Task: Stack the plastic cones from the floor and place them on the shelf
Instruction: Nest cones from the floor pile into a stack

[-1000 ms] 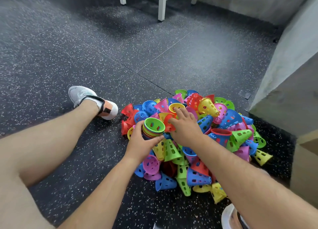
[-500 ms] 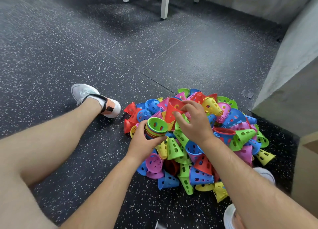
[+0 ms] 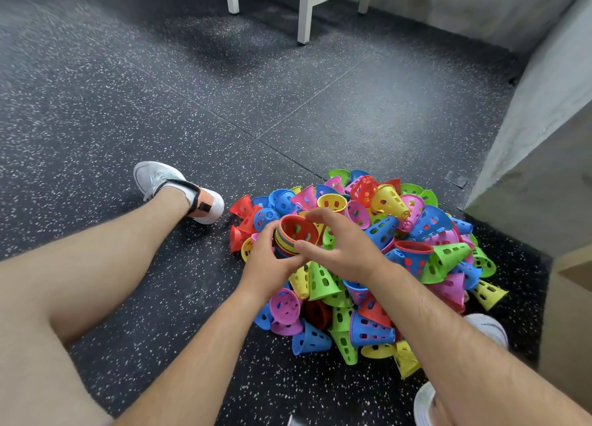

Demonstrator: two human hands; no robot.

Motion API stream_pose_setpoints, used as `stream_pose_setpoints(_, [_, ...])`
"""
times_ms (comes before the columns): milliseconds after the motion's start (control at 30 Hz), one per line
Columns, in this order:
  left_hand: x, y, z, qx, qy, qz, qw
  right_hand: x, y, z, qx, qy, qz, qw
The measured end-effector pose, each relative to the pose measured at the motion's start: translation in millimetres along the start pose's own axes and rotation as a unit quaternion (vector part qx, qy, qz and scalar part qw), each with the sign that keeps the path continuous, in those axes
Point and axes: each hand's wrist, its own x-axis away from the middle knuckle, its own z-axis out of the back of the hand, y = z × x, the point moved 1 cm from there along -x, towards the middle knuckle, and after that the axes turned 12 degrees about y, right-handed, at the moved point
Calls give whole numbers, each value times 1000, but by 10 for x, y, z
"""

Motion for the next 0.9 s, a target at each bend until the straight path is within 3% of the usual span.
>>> stream_pose_setpoints(167, [-11, 81, -80, -7, -3, -8, 1000, -108, -71, 216, 116, -55, 34, 991])
stream_pose_setpoints(333, [-74, 131, -289, -2, -9, -5, 1000, -404, -162, 736, 316, -100, 133, 934])
stream_pose_setpoints(500, [-286, 275, -653, -12, -19, -11, 1000, -714, -2, 1167, 380, -122, 176, 900])
stream_pose_setpoints(600, [-376, 323, -819, -26, -10, -17, 999, -1027, 303, 1327, 453, -131, 197, 859])
stream_pose_setpoints(800, [-499, 394, -922, -60, -21, -27, 998, -1346, 741, 1236, 453, -196, 176, 852])
stream_pose_setpoints(900, [-583, 484, -957, -49, -20, -28, 998, -1462, 845, 1101, 428, -195, 165, 867])
